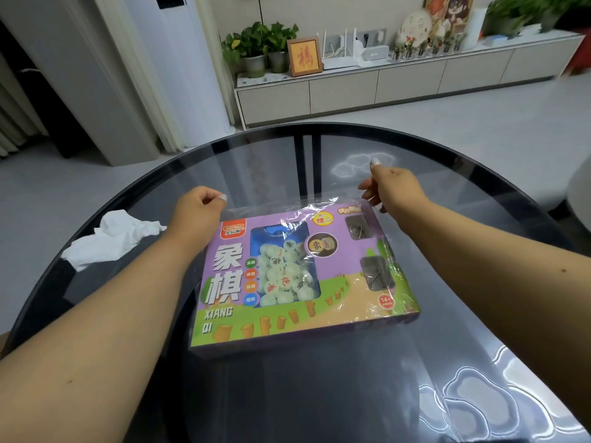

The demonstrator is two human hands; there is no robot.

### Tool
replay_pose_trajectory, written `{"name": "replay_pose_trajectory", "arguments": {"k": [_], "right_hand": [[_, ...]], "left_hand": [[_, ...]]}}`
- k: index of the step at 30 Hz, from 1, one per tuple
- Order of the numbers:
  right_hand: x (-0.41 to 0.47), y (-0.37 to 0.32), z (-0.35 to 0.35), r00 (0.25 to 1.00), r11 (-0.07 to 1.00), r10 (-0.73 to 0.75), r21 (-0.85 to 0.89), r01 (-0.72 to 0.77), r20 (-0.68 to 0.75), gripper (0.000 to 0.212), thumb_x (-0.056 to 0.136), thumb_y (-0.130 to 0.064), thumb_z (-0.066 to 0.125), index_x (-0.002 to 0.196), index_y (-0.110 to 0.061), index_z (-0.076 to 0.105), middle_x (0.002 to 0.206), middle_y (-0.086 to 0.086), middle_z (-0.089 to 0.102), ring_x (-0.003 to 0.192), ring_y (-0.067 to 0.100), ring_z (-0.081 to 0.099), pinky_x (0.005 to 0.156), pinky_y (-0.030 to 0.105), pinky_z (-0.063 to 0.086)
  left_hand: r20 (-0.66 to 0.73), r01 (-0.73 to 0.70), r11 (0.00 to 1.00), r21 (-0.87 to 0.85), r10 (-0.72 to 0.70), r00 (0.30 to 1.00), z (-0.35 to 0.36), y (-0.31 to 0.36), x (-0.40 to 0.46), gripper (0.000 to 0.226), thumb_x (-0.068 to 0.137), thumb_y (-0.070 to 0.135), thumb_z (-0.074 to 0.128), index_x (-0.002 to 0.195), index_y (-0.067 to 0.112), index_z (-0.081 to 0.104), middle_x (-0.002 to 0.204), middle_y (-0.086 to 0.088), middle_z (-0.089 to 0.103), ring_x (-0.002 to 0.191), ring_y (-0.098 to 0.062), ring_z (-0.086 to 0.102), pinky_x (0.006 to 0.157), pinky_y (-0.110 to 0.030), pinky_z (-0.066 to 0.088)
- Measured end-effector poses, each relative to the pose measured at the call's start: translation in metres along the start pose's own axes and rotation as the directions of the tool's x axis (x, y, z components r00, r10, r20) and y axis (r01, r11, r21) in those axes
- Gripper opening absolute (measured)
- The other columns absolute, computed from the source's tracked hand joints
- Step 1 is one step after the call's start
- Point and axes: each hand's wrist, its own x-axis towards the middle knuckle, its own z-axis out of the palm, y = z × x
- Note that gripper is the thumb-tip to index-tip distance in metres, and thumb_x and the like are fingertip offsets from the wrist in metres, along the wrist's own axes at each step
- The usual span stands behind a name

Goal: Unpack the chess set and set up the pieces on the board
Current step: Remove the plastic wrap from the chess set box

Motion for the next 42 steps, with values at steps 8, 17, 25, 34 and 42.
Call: {"name": "replay_pose_trajectory", "arguments": {"k": [8,17,25,34,42], "right_hand": [[-0.007,0.002,0.0,0.999,0.995,0.026,-0.099,-0.028,-0.02,0.059,0.101,-0.045,0.023,0.076,-0.01,0.063,0.077,0.007,0.061,0.067,0.018,0.053,0.064,0.029,0.041],[-0.039,0.001,-0.012,0.986,0.987,0.139,-0.074,-0.146,-0.088,0.069,0.1,-0.05,0.022,0.101,0.006,0.063,0.087,0.019,0.06,0.075,0.028,0.052,0.072,0.036,0.043],[-0.074,-0.003,-0.02,0.948,0.948,0.319,-0.012,-0.318,0.015,0.056,0.099,-0.048,0.026,0.081,-0.002,0.053,0.07,0.012,0.051,0.057,0.023,0.047,0.053,0.027,0.04],[-0.118,-0.009,-0.016,0.932,0.927,0.343,0.117,-0.356,0.121,0.046,0.1,-0.046,0.029,0.071,-0.014,0.046,0.06,0.002,0.044,0.055,0.017,0.042,0.055,0.027,0.035],[-0.138,-0.001,-0.04,0.917,0.871,0.383,0.289,-0.398,0.107,0.036,0.099,-0.03,0.034,0.08,-0.009,0.057,0.073,0.013,0.058,0.07,0.024,0.054,0.071,0.033,0.047]], "left_hand": [[-0.015,-0.024,0.999,-0.023,0.024,1.0,-0.001,0.0,-0.008,0.026,0.098,0.036,0.049,0.103,0.012,0.056,0.087,-0.006,0.066,0.073,-0.017,0.065,0.059,-0.024,0.047],[-0.067,0.035,0.999,0.021,-0.034,0.997,-0.016,0.0,-0.045,0.023,0.098,0.033,0.049,0.088,0.013,0.055,0.089,-0.006,0.065,0.086,-0.026,0.061,0.081,-0.037,0.048],[-0.056,0.284,0.943,0.175,-0.278,0.959,-0.025,0.004,-0.073,0.024,0.089,0.026,0.048,0.083,0.003,0.056,0.084,-0.016,0.065,0.066,-0.028,0.054,0.053,-0.024,0.037],[-0.002,0.363,0.928,-0.089,-0.364,0.931,-0.02,0.0,-0.111,0.019,0.088,0.022,0.054,0.08,0.006,0.061,0.082,-0.013,0.072,0.078,-0.032,0.071,0.076,-0.04,0.056],[0.084,0.414,0.839,-0.352,-0.412,0.907,-0.02,0.006,-0.143,0.018,0.094,0.019,0.056,0.087,0.004,0.064,0.074,-0.013,0.071,0.048,-0.019,0.067,0.038,-0.019,0.047]]}}
